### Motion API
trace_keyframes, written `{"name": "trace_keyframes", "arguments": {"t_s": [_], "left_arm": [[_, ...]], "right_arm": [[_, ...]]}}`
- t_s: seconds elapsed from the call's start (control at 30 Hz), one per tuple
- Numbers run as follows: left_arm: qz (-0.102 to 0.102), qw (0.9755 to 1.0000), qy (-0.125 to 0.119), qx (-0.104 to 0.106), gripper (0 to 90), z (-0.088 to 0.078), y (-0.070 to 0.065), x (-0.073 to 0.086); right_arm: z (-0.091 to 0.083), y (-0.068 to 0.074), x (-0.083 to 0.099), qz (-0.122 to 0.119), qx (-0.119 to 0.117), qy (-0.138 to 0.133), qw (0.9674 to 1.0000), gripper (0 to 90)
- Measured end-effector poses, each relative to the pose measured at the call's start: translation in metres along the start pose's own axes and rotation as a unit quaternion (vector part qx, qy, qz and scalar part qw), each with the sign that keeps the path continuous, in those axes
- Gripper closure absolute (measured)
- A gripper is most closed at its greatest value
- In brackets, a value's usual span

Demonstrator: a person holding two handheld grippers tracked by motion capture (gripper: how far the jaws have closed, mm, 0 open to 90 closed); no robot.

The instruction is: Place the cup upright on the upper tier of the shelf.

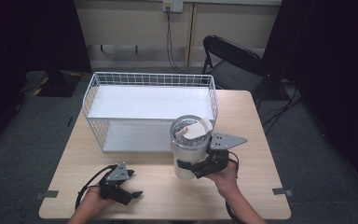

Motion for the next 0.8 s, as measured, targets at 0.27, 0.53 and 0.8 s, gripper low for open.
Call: {"name": "trace_keyframes", "arguments": {"t_s": [0.27,0.53,0.8], "left_arm": [[0.000,1.0000,0.000,0.000,13.7,0.000,0.000,0.000],[0.000,1.0000,0.000,0.001,13.6,0.000,0.000,0.000],[0.001,1.0000,0.000,0.000,13.6,0.000,0.000,0.000]], "right_arm": [[-0.005,-0.007,-0.017,0.000,0.005,0.005,1.0000,9.2],[-0.004,-0.011,-0.036,0.002,0.002,0.006,1.0000,9.2],[-0.005,-0.015,-0.052,0.009,0.001,-0.002,1.0000,9.3]]}}
Point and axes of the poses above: each handheld gripper's, and its own axes: z roughly forward along the jaws, x roughly out of its underside, y roughly to its left, the point moved 3 cm from there along z, roughly forward along the jaws, and after that the axes turned 3 degrees about y, right-handed, at the moved point
